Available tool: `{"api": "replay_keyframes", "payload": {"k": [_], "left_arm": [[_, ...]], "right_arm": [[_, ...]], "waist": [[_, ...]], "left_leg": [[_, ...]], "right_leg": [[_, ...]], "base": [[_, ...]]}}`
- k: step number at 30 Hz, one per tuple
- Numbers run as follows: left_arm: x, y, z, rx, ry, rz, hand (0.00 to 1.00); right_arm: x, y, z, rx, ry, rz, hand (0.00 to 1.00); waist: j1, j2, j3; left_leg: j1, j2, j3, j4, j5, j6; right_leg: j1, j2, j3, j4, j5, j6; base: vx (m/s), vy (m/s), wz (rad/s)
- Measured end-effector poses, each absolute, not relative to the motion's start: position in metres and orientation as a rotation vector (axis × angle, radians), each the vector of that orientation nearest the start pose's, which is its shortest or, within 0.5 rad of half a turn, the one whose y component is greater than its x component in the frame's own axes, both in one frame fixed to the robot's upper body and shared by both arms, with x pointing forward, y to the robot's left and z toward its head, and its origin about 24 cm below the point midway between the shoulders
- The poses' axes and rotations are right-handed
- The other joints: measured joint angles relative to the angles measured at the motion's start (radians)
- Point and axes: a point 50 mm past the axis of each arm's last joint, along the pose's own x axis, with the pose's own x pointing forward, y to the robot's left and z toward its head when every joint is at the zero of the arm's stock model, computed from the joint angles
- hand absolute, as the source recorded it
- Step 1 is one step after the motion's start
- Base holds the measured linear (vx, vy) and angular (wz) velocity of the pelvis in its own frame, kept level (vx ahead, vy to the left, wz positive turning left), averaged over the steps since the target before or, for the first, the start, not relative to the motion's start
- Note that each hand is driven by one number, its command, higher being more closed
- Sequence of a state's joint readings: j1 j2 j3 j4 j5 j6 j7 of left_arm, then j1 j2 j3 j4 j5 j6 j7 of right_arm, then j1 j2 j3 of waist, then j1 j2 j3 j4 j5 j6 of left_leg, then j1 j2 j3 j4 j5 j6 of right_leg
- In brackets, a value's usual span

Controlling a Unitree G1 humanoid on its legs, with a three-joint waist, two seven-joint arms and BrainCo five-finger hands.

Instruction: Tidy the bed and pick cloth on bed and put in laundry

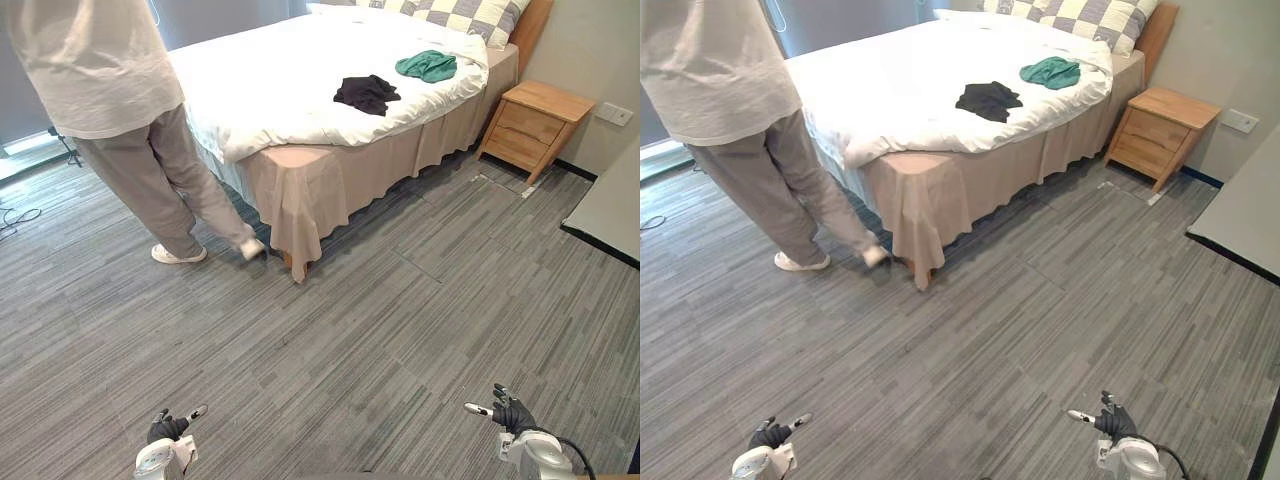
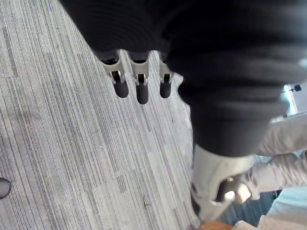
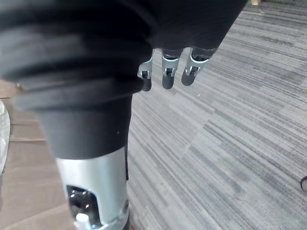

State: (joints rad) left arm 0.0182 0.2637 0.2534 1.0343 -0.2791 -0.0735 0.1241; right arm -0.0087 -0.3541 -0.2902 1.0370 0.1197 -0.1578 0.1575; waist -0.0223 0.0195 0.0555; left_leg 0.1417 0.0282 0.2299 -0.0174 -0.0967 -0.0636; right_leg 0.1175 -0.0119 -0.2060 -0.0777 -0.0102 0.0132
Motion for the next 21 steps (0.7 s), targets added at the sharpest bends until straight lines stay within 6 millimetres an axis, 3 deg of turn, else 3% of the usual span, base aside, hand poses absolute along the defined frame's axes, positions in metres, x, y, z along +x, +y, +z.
{"api": "replay_keyframes", "payload": {"k": [21], "left_arm": [[0.1156,0.2859,-0.1316,-0.110,0.901,0.620,0.00]], "right_arm": [[0.1387,-0.3119,-0.1074,-0.038,0.784,-0.336,0.00]], "waist": [[0.000,-0.001,0.009]], "left_leg": [[0.017,0.000,0.007,-0.011,0.000,0.000]], "right_leg": [[0.011,0.002,0.002,-0.001,0.000,0.000]], "base": [[-0.01,-0.007,0.00]]}}
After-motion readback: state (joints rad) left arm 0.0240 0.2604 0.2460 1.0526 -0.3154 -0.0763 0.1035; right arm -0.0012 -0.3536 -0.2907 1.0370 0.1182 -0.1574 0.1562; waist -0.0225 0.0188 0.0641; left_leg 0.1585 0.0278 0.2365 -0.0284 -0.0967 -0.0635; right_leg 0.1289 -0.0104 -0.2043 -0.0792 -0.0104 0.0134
